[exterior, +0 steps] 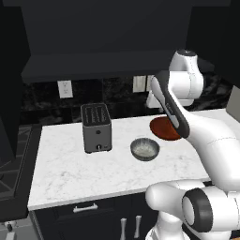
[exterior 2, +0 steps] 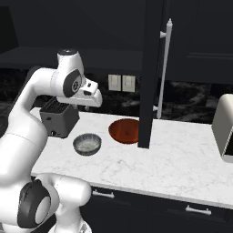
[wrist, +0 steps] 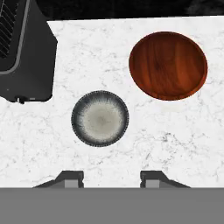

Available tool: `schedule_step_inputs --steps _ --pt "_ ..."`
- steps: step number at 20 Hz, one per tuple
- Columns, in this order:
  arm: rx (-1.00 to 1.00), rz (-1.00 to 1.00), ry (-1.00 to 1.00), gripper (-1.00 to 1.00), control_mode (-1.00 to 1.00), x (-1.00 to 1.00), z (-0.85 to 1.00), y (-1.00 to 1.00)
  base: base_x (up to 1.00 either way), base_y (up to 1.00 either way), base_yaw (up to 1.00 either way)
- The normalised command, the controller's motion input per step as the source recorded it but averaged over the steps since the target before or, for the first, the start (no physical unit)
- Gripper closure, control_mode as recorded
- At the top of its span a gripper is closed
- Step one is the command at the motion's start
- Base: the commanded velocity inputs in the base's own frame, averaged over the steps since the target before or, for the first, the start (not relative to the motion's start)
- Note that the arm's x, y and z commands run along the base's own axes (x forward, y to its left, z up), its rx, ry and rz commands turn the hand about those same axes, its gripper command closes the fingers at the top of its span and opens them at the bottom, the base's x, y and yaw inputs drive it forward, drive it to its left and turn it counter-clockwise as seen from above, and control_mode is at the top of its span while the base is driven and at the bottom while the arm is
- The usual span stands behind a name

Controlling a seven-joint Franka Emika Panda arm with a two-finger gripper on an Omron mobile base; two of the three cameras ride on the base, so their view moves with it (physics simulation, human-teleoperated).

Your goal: Pick up the bowls on the counter and stack them on top of one another in the open cabinet. Place the smaller bowl on top of the larger bowl.

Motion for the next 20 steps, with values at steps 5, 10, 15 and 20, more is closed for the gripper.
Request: schedule_step_inputs --steps 5,10,15,20 --pt "-0.07 0.00 0.14 -1.00 -1.00 -0.04 -0.29 0.00 0.00 0.00 0.00" --pt "-0.36 0.01 0.31 -1.00 -1.00 -0.25 -0.86 0.12 0.00 0.00 0.00" --pt "-0.12 0.11 0.23 -1.00 -1.00 -0.28 -0.69 0.20 0.00 0.00 0.00" --pt "0.08 0.17 -0.02 -1.00 -1.00 -0.07 -0.76 0.52 0.00 0.00 0.00"
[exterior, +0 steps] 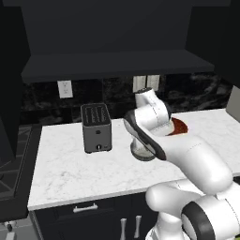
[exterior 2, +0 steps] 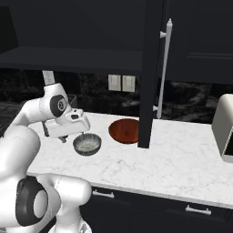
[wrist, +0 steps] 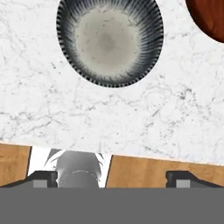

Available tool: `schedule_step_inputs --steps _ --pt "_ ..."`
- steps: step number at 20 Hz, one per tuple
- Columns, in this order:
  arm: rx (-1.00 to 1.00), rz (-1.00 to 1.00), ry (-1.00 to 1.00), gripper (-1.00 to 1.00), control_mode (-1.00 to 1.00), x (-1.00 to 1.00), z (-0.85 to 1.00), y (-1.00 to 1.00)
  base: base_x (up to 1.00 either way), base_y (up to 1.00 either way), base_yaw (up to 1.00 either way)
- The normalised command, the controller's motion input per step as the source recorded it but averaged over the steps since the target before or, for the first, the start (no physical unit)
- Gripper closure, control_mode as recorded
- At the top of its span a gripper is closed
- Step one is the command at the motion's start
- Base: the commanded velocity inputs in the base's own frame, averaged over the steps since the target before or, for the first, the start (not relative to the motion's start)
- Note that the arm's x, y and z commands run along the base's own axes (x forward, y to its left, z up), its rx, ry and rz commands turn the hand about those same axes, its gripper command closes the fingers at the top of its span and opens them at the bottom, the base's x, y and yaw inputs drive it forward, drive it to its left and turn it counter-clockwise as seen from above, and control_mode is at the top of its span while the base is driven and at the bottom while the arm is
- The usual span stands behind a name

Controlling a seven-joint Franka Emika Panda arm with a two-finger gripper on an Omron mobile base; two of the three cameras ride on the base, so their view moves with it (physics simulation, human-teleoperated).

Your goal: Pick up the bowls on the counter and stack them on top of one another in the open cabinet. Place the smaller bowl on top of the larger bowl.

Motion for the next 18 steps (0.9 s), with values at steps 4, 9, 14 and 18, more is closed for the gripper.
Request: schedule_step_inputs --steps 4,9,14,18 --pt "-0.04 0.17 -0.01 -1.00 -1.00 0.31 -0.67 0.78 0.00 0.00 0.00" --pt "-0.09 0.21 -0.01 -1.00 -1.00 0.50 -0.41 0.16 0.00 0.00 0.00" --pt "-0.02 0.22 -0.01 -1.00 -1.00 0.42 -0.43 -0.13 0.00 0.00 0.00" --pt "-0.04 0.13 0.00 -1.00 -1.00 0.44 -0.53 -0.02 0.00 0.00 0.00"
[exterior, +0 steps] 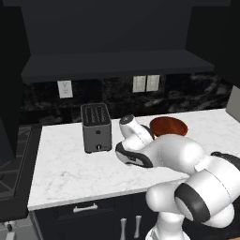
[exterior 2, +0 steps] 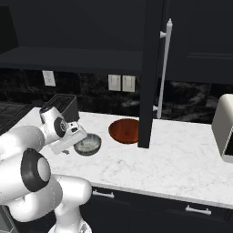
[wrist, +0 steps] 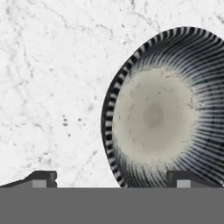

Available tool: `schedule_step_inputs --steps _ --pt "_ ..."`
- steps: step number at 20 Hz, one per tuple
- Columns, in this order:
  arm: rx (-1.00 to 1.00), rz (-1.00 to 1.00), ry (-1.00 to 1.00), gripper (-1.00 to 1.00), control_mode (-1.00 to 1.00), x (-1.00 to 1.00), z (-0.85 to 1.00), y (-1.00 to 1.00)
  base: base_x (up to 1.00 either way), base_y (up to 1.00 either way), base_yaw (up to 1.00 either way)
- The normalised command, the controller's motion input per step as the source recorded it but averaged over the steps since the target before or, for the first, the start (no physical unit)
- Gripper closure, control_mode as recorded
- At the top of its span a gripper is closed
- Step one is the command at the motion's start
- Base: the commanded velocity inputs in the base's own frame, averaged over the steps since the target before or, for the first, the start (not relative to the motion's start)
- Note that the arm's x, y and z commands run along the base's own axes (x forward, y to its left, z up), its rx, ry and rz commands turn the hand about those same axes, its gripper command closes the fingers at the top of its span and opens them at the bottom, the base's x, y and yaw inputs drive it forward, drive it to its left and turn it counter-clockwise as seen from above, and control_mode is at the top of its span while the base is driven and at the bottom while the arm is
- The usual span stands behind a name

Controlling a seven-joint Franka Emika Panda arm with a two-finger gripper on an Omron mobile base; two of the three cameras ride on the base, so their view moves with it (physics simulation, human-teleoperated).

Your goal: Pick up the bowls on the counter and stack them on top of one another in the open cabinet. Place the smaller bowl on top of the larger bowl.

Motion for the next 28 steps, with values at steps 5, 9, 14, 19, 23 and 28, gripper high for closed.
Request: schedule_step_inputs --steps 5,9,14,19,23,28 --pt "-0.02 0.05 0.00 -1.00 -1.00 0.42 -0.45 0.00 0.00 0.00 0.00" --pt "0.00 0.03 0.00 -1.00 -1.00 0.37 -0.21 -0.04 0.00 0.00 0.00" --pt "0.00 0.04 0.00 1.00 -1.00 0.21 -0.16 -0.12 0.00 0.00 0.00" --pt "0.00 0.05 0.00 1.00 -1.00 0.00 -0.01 -0.38 0.00 0.00 0.00" --pt "0.01 0.11 -0.05 1.00 -1.00 -0.01 0.34 -0.37 0.00 0.00 0.00" --pt "-0.17 0.19 -0.09 1.00 -1.00 -0.04 1.00 0.00 0.00 0.00 0.00"
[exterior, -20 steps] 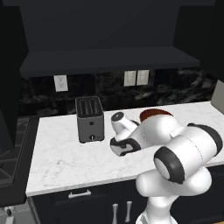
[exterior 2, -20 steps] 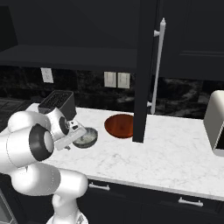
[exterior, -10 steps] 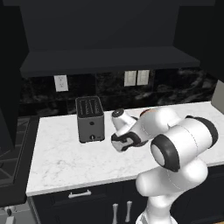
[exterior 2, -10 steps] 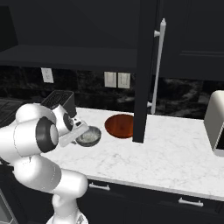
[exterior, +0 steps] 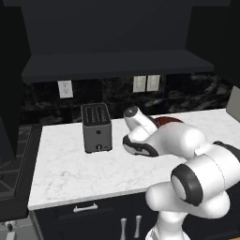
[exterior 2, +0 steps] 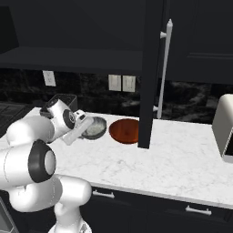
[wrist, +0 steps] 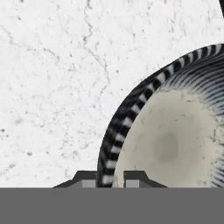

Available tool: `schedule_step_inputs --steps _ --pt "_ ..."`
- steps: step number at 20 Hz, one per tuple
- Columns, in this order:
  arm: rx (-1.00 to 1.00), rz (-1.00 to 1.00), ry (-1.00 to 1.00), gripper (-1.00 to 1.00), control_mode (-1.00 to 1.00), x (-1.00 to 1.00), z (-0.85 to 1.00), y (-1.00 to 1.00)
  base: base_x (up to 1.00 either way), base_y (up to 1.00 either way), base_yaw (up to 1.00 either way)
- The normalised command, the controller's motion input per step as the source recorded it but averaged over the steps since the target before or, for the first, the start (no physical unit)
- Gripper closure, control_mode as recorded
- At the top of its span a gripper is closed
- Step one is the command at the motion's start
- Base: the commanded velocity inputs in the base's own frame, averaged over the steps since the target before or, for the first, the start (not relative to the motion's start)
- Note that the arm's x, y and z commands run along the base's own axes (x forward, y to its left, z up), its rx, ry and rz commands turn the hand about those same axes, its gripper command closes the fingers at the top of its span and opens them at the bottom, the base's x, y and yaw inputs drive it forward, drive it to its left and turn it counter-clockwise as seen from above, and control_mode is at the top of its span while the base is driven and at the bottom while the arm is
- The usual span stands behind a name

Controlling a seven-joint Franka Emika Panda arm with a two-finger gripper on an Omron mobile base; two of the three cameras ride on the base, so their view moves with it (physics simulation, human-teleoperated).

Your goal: Pick up the bowls on the counter and stack them on top of one another in the open cabinet. Place the smaller bowl on top of the larger bowl.

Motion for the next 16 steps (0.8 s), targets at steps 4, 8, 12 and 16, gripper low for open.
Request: schedule_step_inputs --steps 4,8,12,16 --pt "-0.09 0.28 -0.08 1.00 -1.00 0.00 0.95 -0.60 0.00 0.00 0.00" --pt "0.00 0.22 -0.01 1.00 -1.00 0.11 0.46 -1.00 0.00 0.00 0.00" --pt "0.00 0.08 0.16 1.00 -1.00 0.50 -0.05 -0.84 0.00 0.00 0.00" --pt "0.01 0.00 0.21 1.00 -1.00 0.52 -0.32 -0.68 0.00 0.00 0.00"
